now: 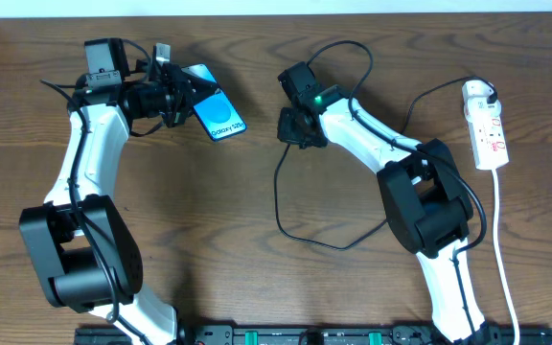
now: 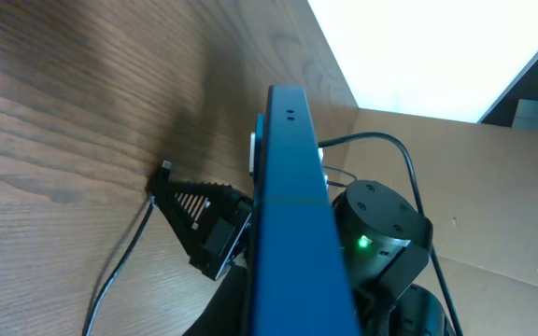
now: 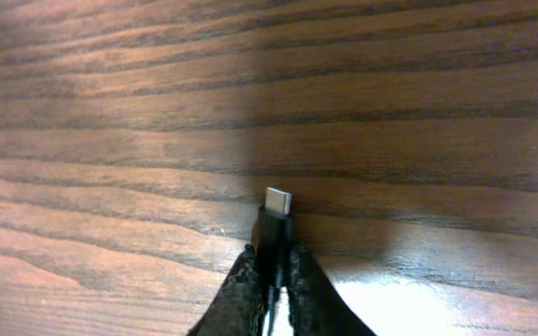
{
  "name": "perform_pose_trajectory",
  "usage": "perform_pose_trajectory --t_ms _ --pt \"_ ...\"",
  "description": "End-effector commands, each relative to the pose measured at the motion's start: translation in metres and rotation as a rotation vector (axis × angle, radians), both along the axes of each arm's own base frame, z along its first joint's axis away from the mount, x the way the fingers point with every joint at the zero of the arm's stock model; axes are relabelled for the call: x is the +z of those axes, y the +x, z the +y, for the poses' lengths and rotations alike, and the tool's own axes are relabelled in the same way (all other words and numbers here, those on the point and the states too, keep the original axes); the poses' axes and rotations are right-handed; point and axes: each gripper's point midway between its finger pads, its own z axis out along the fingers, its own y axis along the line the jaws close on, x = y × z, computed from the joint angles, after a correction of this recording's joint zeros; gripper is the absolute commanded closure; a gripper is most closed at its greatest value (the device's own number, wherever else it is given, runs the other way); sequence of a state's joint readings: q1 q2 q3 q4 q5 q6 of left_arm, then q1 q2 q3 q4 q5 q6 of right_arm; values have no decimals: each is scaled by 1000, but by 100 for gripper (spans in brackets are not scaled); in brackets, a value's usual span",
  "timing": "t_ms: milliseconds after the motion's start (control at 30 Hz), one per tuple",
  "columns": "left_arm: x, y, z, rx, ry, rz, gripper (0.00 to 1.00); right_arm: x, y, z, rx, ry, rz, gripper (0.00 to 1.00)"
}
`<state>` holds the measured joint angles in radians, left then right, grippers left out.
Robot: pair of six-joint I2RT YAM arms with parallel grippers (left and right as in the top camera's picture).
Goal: Plug charger to phone and switch on socket
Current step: 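Lower the right gripper onto the black cable's USB-C end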
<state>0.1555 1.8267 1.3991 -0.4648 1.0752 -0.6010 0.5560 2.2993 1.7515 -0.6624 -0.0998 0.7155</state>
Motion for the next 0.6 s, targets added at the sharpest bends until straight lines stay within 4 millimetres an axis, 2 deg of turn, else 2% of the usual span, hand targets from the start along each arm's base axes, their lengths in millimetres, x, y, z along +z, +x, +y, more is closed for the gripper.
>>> perform_pose_trajectory --t_ms 0,33,333,567 --pt "18 -2 -3 -26 -21 -52 93 -27 -9 -5 0 -49 45 96" --pt "18 -2 -3 -26 -21 -52 93 -27 -9 -5 -1 -49 45 99" --pt "18 -2 -3 -25 -20 -52 93 -19 2 -9 170 -76 -35 99" --pt "18 -2 -3 -25 -20 -53 93 23 9 -20 286 -72 -107 99"
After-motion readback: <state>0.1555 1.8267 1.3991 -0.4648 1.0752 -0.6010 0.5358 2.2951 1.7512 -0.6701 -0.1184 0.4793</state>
